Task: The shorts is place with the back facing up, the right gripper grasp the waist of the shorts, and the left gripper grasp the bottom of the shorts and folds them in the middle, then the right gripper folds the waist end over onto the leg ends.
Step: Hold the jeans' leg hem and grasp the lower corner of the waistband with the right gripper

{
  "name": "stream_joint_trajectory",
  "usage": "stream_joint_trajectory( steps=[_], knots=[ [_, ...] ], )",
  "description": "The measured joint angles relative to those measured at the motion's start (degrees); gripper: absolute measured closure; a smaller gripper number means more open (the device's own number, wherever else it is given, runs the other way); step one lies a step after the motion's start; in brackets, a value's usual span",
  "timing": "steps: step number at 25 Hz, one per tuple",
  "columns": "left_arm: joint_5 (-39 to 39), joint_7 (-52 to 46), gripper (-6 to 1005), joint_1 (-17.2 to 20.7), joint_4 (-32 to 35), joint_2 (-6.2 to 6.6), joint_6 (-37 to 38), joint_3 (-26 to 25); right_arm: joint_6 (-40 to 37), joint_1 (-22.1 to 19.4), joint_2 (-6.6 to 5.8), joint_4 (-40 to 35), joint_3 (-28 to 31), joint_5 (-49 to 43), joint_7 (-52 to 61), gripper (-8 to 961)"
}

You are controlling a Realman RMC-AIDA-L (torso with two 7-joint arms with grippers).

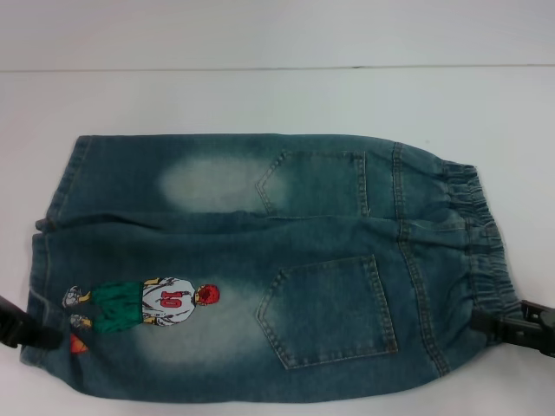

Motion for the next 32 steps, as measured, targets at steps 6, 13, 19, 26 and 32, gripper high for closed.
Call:
stream_joint_trajectory(
  steps=[6,13,19,26,32],
  knots=[
    [0.1,-0.1,953,-0.1,-0.1,0.01,-0.3,0.2,-1.0,-0.1,-0.06,-0.2,0.2,0.0,-0.1,45],
    [0.0,-0.1,953,-0.3,-0.3,0.09,-0.6,0.2,-0.9,-2.2,-0.44,0.0,0.7,0.0,0.1,85],
    [-0.1,-0.1,953,-0.7,-0.5,0.09,-0.7,0.2,-0.9,-3.1,-0.65,0.0,0.8,0.0,0.2,107],
    [0.0,-0.1,953,-0.8,-0.5,0.09,-0.7,0.2,-0.7,-3.0,-0.69,0.0,0.8,0.0,0.3,161],
    [0.1,-0.2,954,-0.8,-0.4,0.09,-0.8,0.2,-0.3,-2.5,-0.71,-0.3,0.8,0.0,0.7,220]
  ],
)
